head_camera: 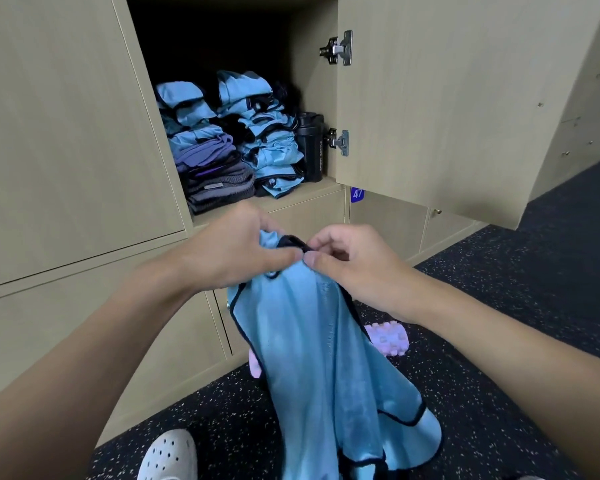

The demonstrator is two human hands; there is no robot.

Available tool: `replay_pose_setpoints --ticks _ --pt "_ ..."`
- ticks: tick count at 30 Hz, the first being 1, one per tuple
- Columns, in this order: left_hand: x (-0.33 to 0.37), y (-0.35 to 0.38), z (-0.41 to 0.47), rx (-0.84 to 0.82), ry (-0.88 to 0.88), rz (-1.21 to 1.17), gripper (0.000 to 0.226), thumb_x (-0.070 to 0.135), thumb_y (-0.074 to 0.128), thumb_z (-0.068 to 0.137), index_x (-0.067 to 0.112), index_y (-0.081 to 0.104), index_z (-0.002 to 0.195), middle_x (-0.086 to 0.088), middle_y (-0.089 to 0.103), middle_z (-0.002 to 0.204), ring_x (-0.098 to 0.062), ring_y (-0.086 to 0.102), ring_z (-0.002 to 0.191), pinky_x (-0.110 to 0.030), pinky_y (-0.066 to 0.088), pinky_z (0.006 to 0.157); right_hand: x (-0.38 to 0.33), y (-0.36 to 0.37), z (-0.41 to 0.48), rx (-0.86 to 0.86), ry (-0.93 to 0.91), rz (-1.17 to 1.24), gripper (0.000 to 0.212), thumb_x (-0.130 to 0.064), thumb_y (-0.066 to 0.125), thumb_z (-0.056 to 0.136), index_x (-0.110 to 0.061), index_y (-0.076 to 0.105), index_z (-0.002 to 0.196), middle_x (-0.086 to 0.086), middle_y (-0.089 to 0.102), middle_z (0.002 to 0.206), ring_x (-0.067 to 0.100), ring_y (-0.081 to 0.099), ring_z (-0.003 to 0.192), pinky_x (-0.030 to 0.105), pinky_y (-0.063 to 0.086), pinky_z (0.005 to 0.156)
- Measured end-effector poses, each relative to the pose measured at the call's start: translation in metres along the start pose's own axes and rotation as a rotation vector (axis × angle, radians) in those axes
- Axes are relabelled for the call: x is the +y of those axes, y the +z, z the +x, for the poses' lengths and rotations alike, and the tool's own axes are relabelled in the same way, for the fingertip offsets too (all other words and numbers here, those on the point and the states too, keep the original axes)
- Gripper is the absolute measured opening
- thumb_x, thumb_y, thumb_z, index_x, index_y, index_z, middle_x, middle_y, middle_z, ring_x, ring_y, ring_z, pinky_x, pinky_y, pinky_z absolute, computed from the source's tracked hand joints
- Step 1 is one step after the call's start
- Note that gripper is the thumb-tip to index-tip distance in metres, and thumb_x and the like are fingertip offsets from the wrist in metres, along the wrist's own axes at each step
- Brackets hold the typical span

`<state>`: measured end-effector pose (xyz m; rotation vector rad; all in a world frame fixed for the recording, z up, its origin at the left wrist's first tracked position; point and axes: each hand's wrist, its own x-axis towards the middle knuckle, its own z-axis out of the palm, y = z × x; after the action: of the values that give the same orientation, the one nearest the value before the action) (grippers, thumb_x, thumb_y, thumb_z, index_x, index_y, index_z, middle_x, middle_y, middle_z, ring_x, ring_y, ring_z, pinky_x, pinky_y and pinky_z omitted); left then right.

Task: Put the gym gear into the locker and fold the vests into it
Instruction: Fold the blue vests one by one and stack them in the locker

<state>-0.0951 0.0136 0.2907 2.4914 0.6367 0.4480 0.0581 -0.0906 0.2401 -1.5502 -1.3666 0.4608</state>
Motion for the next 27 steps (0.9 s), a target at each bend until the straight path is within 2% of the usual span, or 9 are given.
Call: replay_pose_setpoints --ticks 3,5,8,14,16,18,21,25,27 --pt "0.001 -0.007 -0.001 0.187 -0.015 -0.071 0.026 0.028 0.072 0.089 0.019 0.071 0.064 0.001 0.063 0.054 -0.014 0.046 0.047 -0.023 0.034 0.043 0.005 -0.001 -0.003 -0.060 0.016 -0.027 0.016 -0.013 0.064 0.091 -0.022 0.060 0.104 0.010 0.071 0.087 0.031 0.065 0.079 0.043 0.053 0.080" --pt "0.000 -0.012 0.000 0.339 -0.049 -0.117 0.031 0.028 0.071 0.090 0.010 0.067 0.065 -0.002 0.060 0.055 -0.016 0.042 0.047 -0.021 0.030 0.040 0.008 -0.001 -0.004 -0.077 0.037 -0.061 0.022 -0.009 0.063 0.089 -0.023 0.058 0.105 0.010 0.071 0.090 0.026 0.062 0.074 0.044 0.053 0.078" --pt "-0.008 -0.020 0.001 0.519 -0.096 -0.184 0.035 0.027 0.068 0.092 -0.001 0.063 0.073 -0.011 0.058 0.062 -0.018 0.045 0.053 -0.026 0.034 0.050 0.012 -0.002 -0.006 -0.068 0.063 -0.145 0.017 -0.005 0.062 0.087 -0.016 0.062 0.100 0.009 0.071 0.089 0.020 0.059 0.070 0.037 0.050 0.069" --pt "-0.025 -0.025 0.004 0.645 -0.195 0.016 0.039 0.029 0.061 0.095 -0.009 0.058 0.086 -0.011 0.039 0.063 -0.023 0.031 0.052 -0.029 0.027 0.051 0.011 -0.003 -0.005 -0.020 0.027 -0.300 0.006 -0.008 0.061 0.091 -0.008 0.066 0.089 0.009 0.067 0.077 0.015 0.052 0.064 0.035 0.046 0.062" --pt "-0.026 -0.025 0.004 0.631 -0.212 0.085 0.031 0.025 0.059 0.095 -0.004 0.063 0.089 -0.007 0.046 0.068 -0.023 0.039 0.056 -0.029 0.030 0.053 0.010 -0.005 -0.004 0.031 -0.005 -0.362 0.009 -0.007 0.059 0.092 -0.007 0.066 0.087 0.006 0.063 0.072 0.014 0.049 0.061 0.034 0.044 0.061" --pt "-0.023 -0.023 0.000 0.595 -0.170 0.141 0.017 0.023 0.062 0.094 0.010 0.070 0.101 0.005 0.060 0.088 -0.016 0.058 0.080 -0.027 0.041 0.069 0.007 -0.008 -0.004 0.059 -0.044 -0.390 0.013 -0.005 0.055 0.093 -0.007 0.065 0.085 0.001 0.057 0.066 0.010 0.043 0.058 0.025 0.037 0.057" --pt "-0.011 -0.013 -0.005 0.363 -0.023 0.096 0.036 0.028 0.076 0.086 0.022 0.070 0.120 0.017 0.065 0.116 0.005 0.057 0.109 -0.007 0.037 0.091 0.001 -0.011 -0.004 0.045 -0.092 -0.393 0.016 -0.005 0.055 0.093 -0.009 0.068 0.084 -0.006 0.053 0.059 0.005 0.043 0.055 0.019 0.032 0.052" --pt "-0.004 0.014 -0.005 0.057 0.041 -0.052 0.050 0.032 0.083 0.076 0.032 0.067 0.123 0.031 0.064 0.108 0.026 0.051 0.104 0.003 0.037 0.088 -0.006 -0.009 -0.004 0.003 -0.098 -0.292 0.019 -0.006 0.059 0.090 -0.016 0.075 0.088 -0.016 0.052 0.050 0.003 0.044 0.048 0.015 0.031 0.049" --pt "-0.004 0.024 -0.004 -0.010 0.029 -0.138 0.034 0.023 0.083 0.078 0.029 0.071 0.109 0.022 0.072 0.091 0.014 0.063 0.081 -0.003 0.045 0.071 -0.006 -0.009 -0.005 -0.011 -0.081 -0.203 0.020 -0.005 0.061 0.088 -0.018 0.076 0.086 -0.013 0.058 0.056 0.001 0.047 0.050 0.012 0.033 0.052"
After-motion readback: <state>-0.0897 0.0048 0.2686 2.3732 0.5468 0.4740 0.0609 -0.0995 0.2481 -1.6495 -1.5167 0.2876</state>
